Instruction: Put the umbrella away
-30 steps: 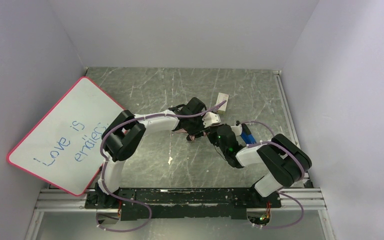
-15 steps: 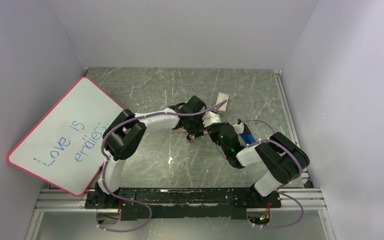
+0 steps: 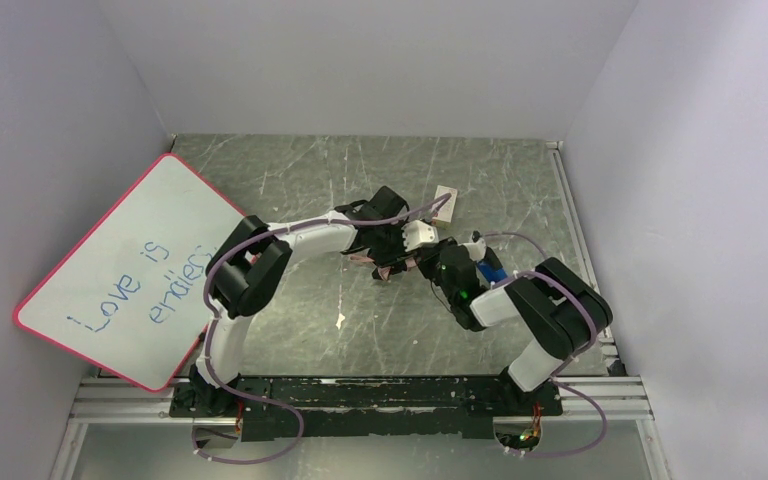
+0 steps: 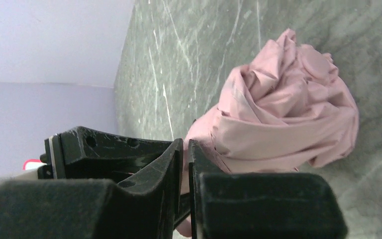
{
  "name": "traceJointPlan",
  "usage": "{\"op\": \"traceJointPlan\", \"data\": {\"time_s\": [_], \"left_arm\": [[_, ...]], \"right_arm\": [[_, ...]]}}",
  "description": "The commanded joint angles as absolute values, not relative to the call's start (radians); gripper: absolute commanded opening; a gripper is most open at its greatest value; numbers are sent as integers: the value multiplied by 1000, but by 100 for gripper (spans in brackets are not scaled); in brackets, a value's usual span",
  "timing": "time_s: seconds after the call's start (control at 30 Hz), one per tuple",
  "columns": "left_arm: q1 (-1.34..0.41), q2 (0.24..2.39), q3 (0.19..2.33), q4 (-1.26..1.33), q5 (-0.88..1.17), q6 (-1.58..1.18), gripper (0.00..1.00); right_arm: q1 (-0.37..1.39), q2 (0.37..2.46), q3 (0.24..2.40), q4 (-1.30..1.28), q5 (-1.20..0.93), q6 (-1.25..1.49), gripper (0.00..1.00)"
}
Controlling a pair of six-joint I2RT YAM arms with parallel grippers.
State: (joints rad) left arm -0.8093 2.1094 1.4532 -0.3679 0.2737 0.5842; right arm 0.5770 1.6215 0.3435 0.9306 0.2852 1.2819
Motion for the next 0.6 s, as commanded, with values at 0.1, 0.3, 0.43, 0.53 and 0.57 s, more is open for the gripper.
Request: {"op": "traceJointPlan", "data": {"time_s": [0.1, 0.3, 0.43, 0.53, 0.57], "left_arm": [[-834, 2279, 1349, -733, 424, 616, 5], [-832, 2279, 1349, -731, 423, 609, 5], [-827, 2277, 1357, -726, 428, 595, 5], [-815, 2275, 1369, -725, 452, 582, 5], [-811, 2275, 1375, -727, 463, 582, 5]], "right_arm": [[548, 1726, 388, 887, 235, 1248, 14], [544, 1755, 393, 878, 206, 1255, 13], [541, 1683, 363, 837, 265, 1239, 13], [540, 1566, 346, 737, 363, 1214, 14], [541, 1527, 345, 674, 394, 1207, 14]]}}
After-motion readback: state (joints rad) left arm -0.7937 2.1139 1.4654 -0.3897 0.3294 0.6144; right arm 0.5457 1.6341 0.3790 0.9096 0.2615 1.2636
